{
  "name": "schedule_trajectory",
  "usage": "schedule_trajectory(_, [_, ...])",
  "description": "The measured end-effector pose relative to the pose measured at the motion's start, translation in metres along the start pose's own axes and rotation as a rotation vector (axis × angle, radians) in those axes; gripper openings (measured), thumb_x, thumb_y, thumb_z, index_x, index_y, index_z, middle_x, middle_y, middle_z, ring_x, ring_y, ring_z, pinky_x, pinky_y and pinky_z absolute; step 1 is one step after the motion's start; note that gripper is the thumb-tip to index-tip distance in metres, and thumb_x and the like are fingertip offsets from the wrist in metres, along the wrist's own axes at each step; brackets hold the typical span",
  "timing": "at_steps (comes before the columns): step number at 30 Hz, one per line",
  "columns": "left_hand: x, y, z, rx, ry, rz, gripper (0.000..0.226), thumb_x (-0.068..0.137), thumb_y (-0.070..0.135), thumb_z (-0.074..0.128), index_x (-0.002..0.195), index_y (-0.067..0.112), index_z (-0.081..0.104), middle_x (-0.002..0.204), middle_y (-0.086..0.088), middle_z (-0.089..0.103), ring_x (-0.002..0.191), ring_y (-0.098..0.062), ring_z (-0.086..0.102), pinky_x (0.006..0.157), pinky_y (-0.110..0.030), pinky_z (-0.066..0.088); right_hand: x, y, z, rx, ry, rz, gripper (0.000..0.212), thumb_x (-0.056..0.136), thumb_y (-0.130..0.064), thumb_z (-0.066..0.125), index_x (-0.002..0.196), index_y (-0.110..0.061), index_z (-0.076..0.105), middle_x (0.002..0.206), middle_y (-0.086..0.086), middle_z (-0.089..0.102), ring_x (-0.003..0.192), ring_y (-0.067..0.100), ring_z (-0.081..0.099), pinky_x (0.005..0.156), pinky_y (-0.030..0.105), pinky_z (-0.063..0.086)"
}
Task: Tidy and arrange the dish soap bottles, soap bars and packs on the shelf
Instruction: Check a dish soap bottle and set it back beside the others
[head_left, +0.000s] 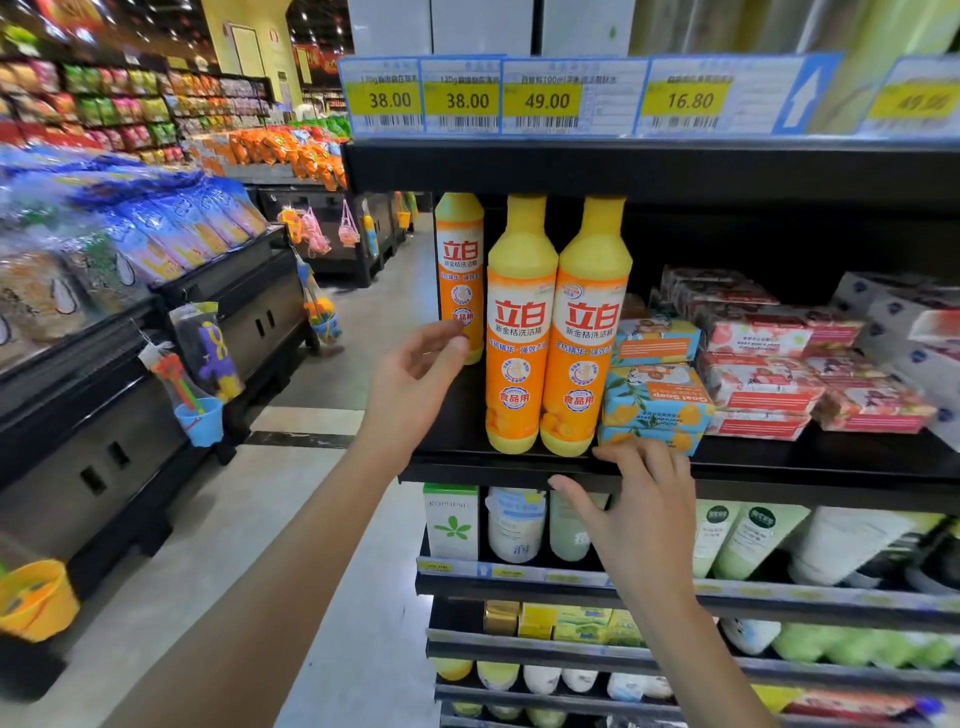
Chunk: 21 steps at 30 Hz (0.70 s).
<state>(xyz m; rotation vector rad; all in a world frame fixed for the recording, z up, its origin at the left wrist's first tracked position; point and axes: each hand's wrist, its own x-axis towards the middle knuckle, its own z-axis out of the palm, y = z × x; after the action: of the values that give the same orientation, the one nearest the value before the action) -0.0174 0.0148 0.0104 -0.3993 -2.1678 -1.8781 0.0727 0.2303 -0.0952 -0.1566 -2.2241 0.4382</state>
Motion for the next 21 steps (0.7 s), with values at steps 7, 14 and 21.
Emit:
schedule_trajectory(7, [-0.016,0.019,0.023,0.011,-0.202,0.037,0.045,0.088,0.027,0.078,0.118,0.051,0.054,0.115,0.028,0.066,0.109,0.010,0.064,0.092,-0.018,0.055,0.001,0.000,-0.005,0.033,-0.043,0.021,0.049,0.076,-0.052,0.080,0.102,-0.011,0.075,0.102,0.003,0.062,0.103,0.025,0.052,0.092,0.037,0.044])
schedule_trajectory(14, [-0.021,0.022,0.022,0.008,-0.162,0.060,0.047,0.090,0.024,0.076,0.134,0.029,0.060,0.117,0.021,0.069,0.108,0.009,0.065,0.082,-0.011,0.055,0.011,-0.020,-0.045,0.397,-0.111,0.195,0.039,0.082,-0.049,0.076,0.108,-0.021,0.073,0.107,-0.010,0.063,0.107,0.010,0.058,0.096,0.032,0.050])
schedule_trajectory(21, [-0.033,0.030,0.007,-0.019,-0.141,-0.004,0.038,0.089,0.025,0.075,0.124,0.031,0.062,0.105,0.024,0.072,0.096,0.012,0.068,0.070,-0.006,0.052,0.067,-0.047,-0.075,0.679,-0.126,0.281,0.071,0.080,-0.048,0.080,0.142,-0.026,0.053,0.130,-0.013,0.059,0.116,0.002,0.057,0.095,0.018,0.044])
